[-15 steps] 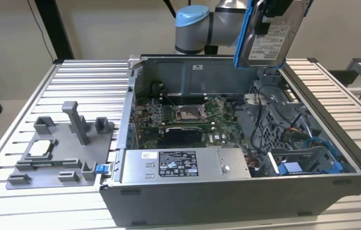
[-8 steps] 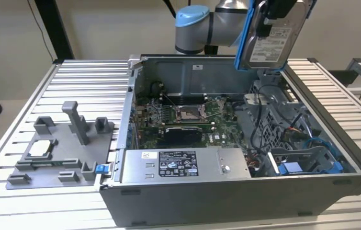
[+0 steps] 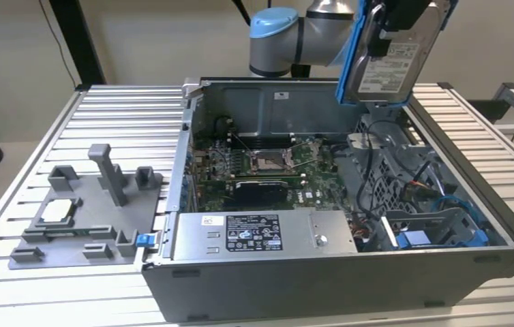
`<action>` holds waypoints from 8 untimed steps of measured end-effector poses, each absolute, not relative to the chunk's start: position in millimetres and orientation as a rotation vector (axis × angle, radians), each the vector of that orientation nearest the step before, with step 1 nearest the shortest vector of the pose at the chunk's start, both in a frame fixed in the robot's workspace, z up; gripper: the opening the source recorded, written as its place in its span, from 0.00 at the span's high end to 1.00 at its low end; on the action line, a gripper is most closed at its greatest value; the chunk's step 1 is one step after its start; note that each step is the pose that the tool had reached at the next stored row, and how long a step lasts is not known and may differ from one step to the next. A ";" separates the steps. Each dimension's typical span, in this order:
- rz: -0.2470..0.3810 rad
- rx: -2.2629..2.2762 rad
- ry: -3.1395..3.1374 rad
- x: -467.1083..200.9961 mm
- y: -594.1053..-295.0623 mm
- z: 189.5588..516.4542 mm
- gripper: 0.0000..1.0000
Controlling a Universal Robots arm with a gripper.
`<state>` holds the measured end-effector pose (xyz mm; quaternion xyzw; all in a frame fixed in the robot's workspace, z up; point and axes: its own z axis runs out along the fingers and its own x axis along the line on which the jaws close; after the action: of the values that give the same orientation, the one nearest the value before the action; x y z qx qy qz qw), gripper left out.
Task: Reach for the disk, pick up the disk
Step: 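Pick up the disk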
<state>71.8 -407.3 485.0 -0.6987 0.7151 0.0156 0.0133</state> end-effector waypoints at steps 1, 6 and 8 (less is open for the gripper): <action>0.048 -2.177 2.228 71.8 -409.0 484.9 1.00; 0.048 -2.177 2.228 72.0 -418.1 484.6 1.00; 0.048 -2.177 2.228 72.5 -421.6 484.5 1.00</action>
<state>72.5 -421.6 484.5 -0.6987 0.7151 0.0155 0.0133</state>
